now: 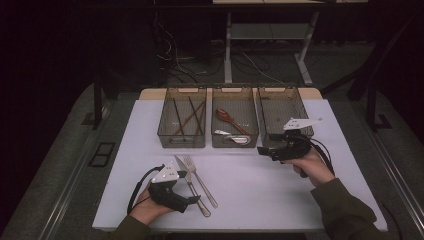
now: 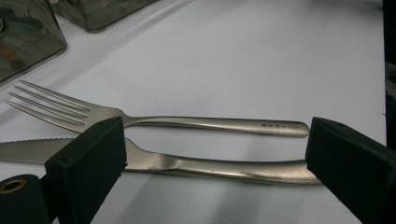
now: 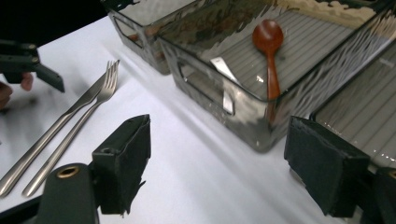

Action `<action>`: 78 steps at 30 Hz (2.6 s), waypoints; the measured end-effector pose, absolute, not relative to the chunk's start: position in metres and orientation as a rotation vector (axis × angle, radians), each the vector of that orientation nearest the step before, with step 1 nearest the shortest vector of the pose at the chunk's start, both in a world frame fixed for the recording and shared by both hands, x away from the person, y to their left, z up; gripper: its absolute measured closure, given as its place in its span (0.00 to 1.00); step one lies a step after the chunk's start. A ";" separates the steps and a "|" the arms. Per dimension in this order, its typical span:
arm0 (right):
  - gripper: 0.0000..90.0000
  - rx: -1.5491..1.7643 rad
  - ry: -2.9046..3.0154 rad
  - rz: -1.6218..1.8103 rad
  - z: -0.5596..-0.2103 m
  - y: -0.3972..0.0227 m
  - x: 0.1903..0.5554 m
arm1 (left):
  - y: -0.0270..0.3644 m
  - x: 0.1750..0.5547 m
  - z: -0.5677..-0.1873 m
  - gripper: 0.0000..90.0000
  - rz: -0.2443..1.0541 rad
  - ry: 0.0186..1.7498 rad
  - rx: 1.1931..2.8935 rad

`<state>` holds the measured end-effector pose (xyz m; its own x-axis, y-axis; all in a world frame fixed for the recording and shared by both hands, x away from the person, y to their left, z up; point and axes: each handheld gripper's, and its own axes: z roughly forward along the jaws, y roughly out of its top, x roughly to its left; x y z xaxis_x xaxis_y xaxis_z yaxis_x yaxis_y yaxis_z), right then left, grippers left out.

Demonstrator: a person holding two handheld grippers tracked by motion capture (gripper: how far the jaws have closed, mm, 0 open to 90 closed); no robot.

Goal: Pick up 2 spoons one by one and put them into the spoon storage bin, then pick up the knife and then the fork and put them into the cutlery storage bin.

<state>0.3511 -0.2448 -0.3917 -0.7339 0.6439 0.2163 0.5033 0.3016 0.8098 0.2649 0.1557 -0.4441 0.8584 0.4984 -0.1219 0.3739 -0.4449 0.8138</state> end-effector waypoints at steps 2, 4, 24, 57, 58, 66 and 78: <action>0.24 1.072 2.410 1.416 -0.394 -0.249 0.345 | 0.156 0.265 -0.444 0.05 0.166 0.634 2.086; 0.24 1.085 2.405 1.410 -0.396 -0.252 0.339 | 0.156 0.265 -0.444 0.05 0.167 0.635 2.085; 0.21 1.141 2.295 1.362 -0.428 -0.283 0.285 | 0.157 0.266 -0.443 0.05 0.186 0.653 2.080; 0.20 1.098 2.320 1.312 -0.444 -0.293 0.261 | 0.179 0.318 -0.427 0.99 0.348 1.015 2.090; 0.20 1.095 2.321 1.312 -0.444 -0.293 0.262 | 0.179 0.322 -0.427 0.99 0.353 1.026 2.093; 0.20 1.097 2.322 1.305 -0.445 -0.293 0.262 | 0.176 0.339 -0.434 0.99 0.374 1.117 2.101; 0.20 1.093 2.322 1.305 -0.445 -0.294 0.261 | 0.163 0.350 -0.438 0.99 0.368 1.170 2.102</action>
